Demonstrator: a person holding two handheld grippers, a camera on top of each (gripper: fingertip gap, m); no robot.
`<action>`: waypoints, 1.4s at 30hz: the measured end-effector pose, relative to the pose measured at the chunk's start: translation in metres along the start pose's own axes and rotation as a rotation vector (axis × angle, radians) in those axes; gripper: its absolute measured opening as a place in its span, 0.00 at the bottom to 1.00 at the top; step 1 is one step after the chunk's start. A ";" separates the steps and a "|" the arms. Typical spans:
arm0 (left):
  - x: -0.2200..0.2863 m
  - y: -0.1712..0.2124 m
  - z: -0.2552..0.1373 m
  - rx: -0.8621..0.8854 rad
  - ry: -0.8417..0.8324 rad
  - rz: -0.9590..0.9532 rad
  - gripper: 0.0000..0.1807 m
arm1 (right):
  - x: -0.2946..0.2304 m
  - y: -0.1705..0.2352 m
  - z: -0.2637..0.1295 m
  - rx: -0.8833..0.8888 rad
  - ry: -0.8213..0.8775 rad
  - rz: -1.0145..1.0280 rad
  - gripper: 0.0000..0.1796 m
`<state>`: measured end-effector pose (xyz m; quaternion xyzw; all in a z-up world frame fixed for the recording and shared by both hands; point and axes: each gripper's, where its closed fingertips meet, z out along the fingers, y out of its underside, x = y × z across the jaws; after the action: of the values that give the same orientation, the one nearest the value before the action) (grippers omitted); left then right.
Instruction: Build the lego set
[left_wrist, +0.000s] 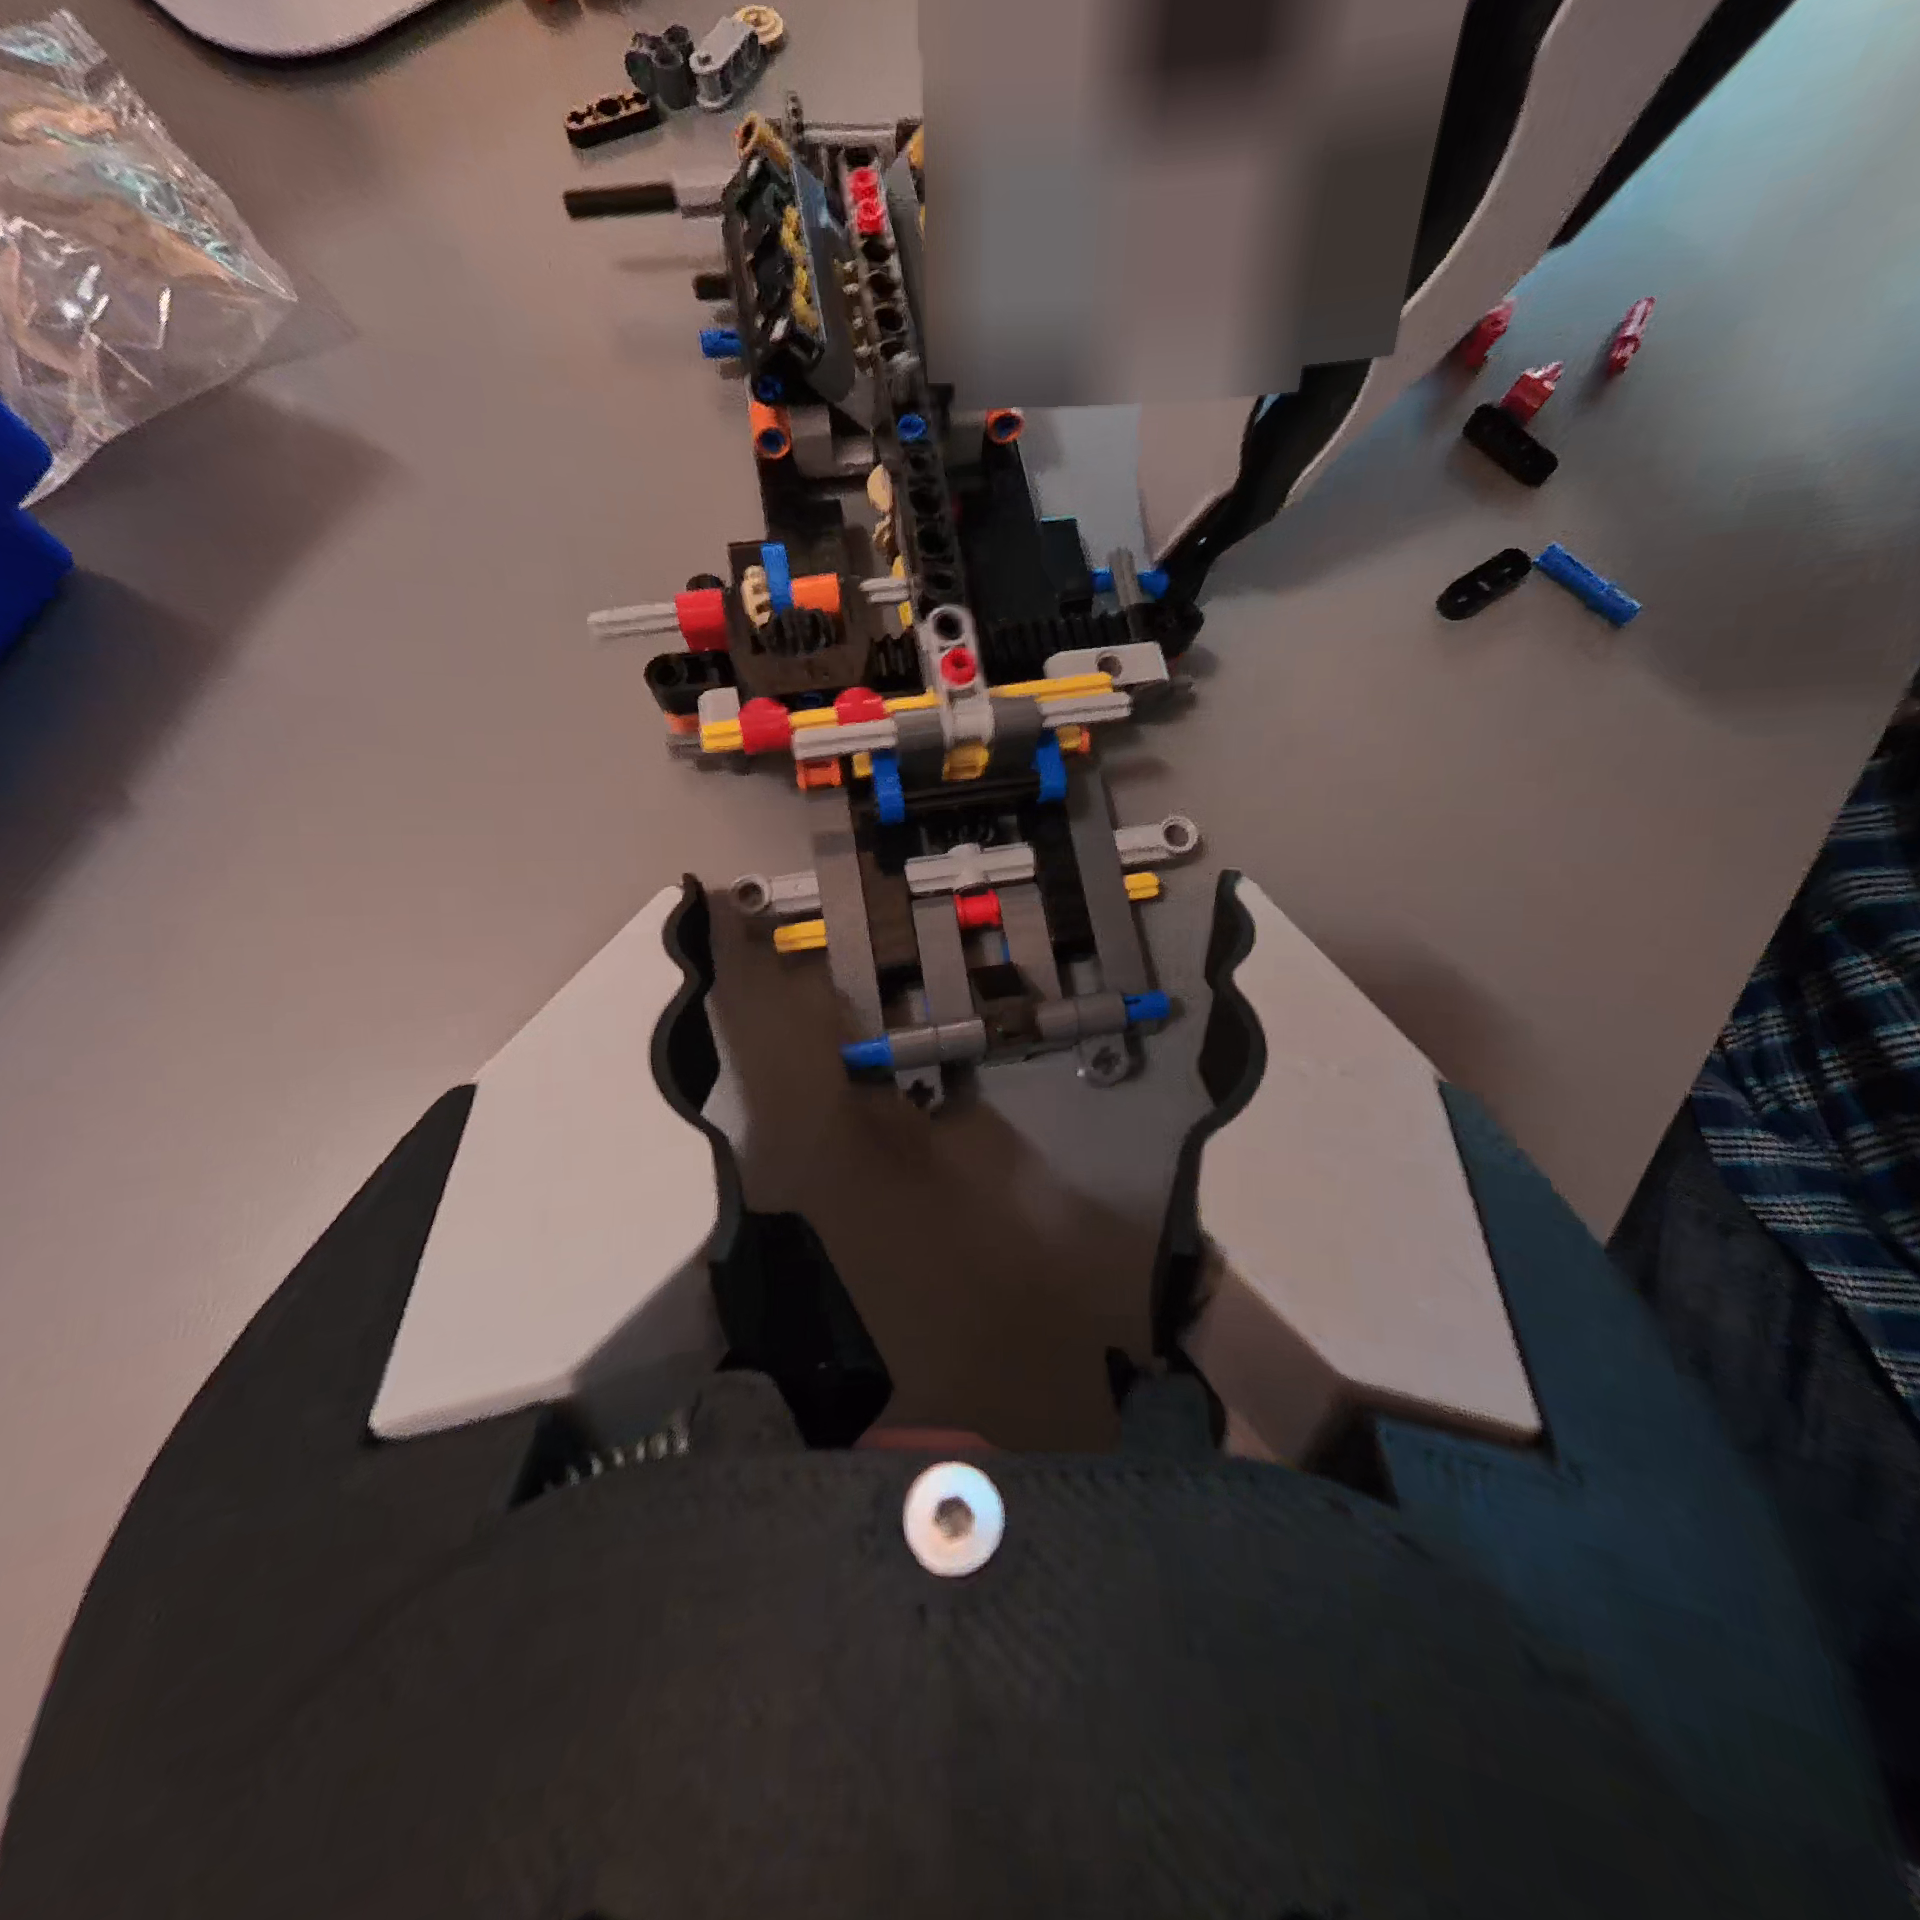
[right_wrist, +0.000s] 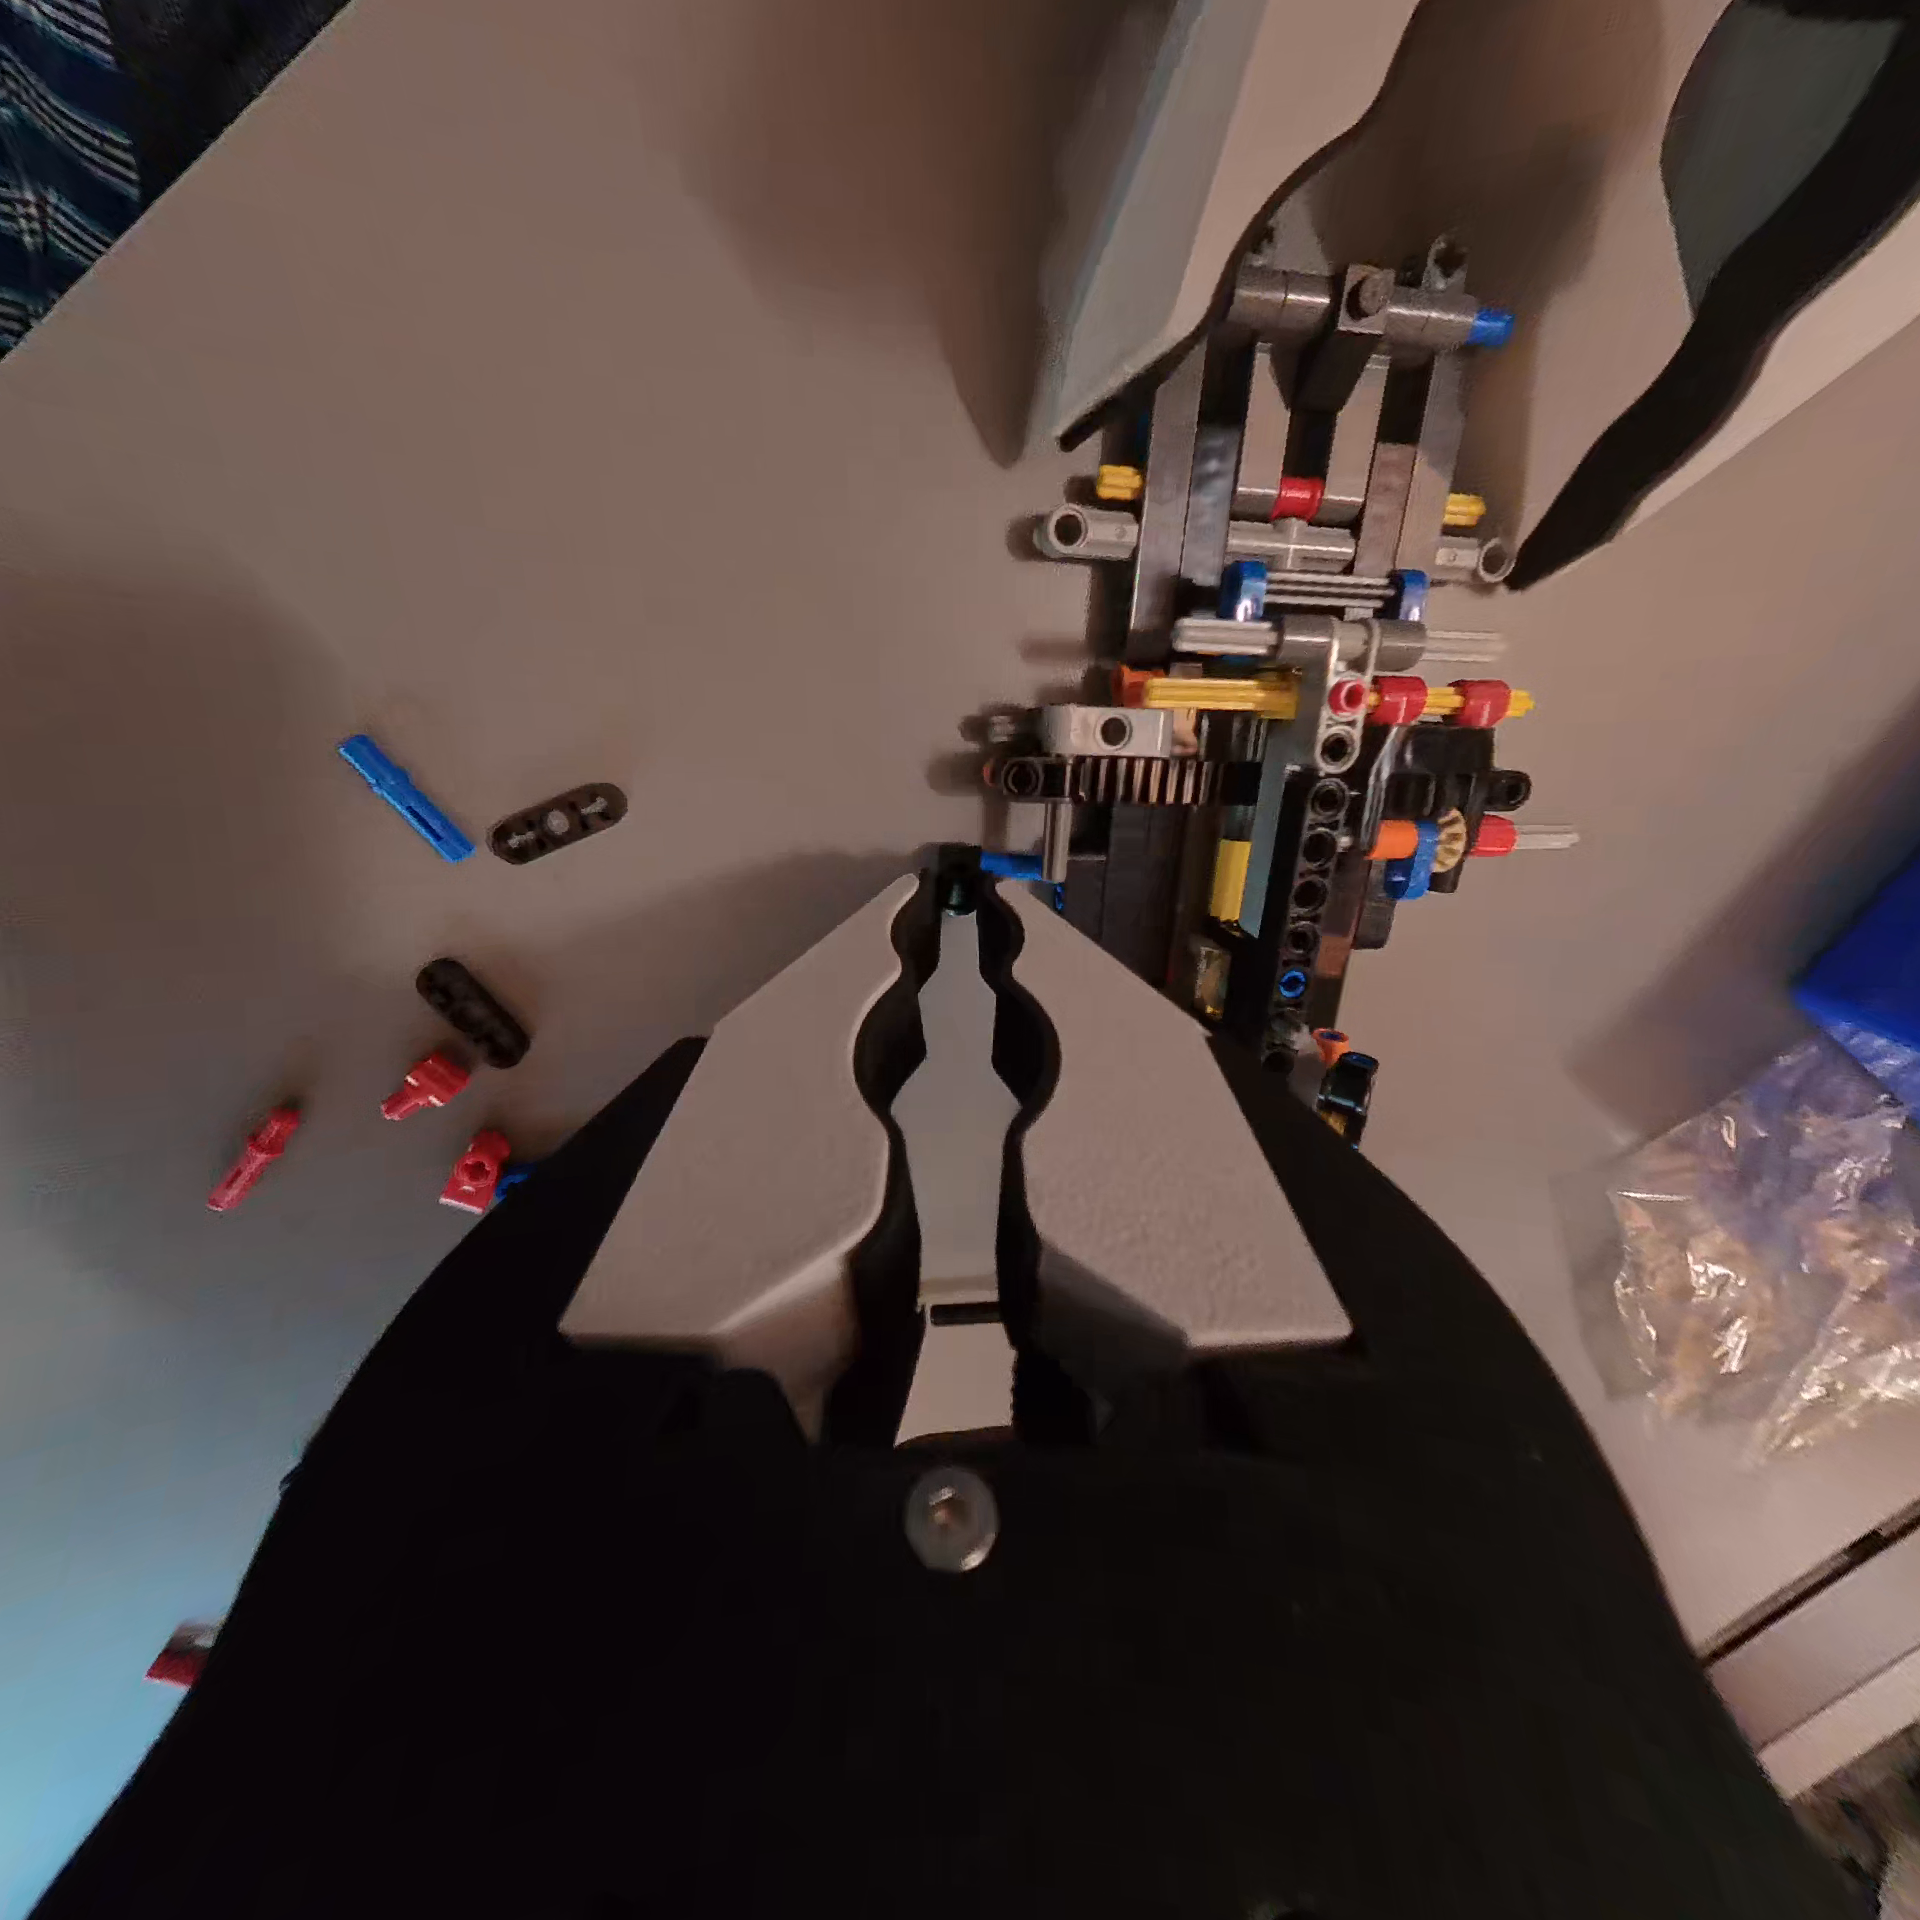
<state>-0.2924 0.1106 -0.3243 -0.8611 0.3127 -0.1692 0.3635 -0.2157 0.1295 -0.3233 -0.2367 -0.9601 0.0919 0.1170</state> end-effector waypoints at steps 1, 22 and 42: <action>0.002 -0.002 0.001 0.002 0.014 -0.004 0.53 | 0.000 -0.001 0.000 -0.003 0.006 -0.002 0.02; -0.002 -0.009 0.013 -0.020 0.012 0.056 0.40 | -0.002 0.003 -0.001 -0.024 -0.105 0.084 0.02; 0.003 -0.009 0.013 -0.008 -0.201 -0.105 0.40 | -0.007 0.005 -0.010 0.317 0.194 1.173 0.12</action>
<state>-0.2800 0.1205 -0.3264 -0.8903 0.2297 -0.0996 0.3804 -0.2048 0.1319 -0.3166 -0.7124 -0.6296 0.2605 0.1678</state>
